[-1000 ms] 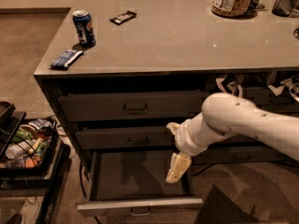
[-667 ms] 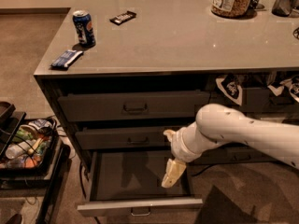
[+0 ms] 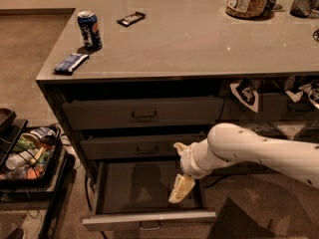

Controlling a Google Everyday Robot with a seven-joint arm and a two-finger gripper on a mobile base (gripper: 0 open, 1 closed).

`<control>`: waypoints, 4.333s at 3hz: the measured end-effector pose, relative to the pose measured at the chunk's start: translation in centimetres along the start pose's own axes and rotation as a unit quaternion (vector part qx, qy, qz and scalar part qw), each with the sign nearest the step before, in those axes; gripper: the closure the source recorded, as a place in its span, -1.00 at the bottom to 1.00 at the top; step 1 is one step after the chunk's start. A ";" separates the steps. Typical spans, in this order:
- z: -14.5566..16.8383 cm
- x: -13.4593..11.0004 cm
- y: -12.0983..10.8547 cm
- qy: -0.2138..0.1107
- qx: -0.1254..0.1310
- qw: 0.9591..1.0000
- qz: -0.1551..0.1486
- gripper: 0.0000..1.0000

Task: Close bottom drawer

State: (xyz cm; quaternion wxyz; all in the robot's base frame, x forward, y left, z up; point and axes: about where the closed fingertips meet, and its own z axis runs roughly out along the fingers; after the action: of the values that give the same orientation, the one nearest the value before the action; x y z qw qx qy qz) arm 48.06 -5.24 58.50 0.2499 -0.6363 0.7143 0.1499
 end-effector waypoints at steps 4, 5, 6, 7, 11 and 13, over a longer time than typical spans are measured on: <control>9.0 7.2 10.3 -0.107 -0.125 0.986 -0.011 -1.00; 11.1 7.9 12.6 -0.078 -0.127 0.989 -0.007 -1.00; 14.0 9.1 14.9 -0.056 -0.107 0.993 0.006 -1.00; 14.4 9.1 13.3 -0.057 -0.070 0.996 0.009 -1.00; 24.7 11.2 10.5 -0.008 -0.057 0.998 0.029 -1.00; 31.5 9.8 9.6 -0.069 -0.068 0.995 0.001 -1.00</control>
Offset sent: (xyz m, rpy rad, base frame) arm -0.0698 -0.0019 -0.1229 0.3080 0.1366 0.1538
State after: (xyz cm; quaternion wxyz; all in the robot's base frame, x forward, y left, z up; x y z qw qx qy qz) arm 43.19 4.77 25.97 0.2543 -0.6390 0.6845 0.2419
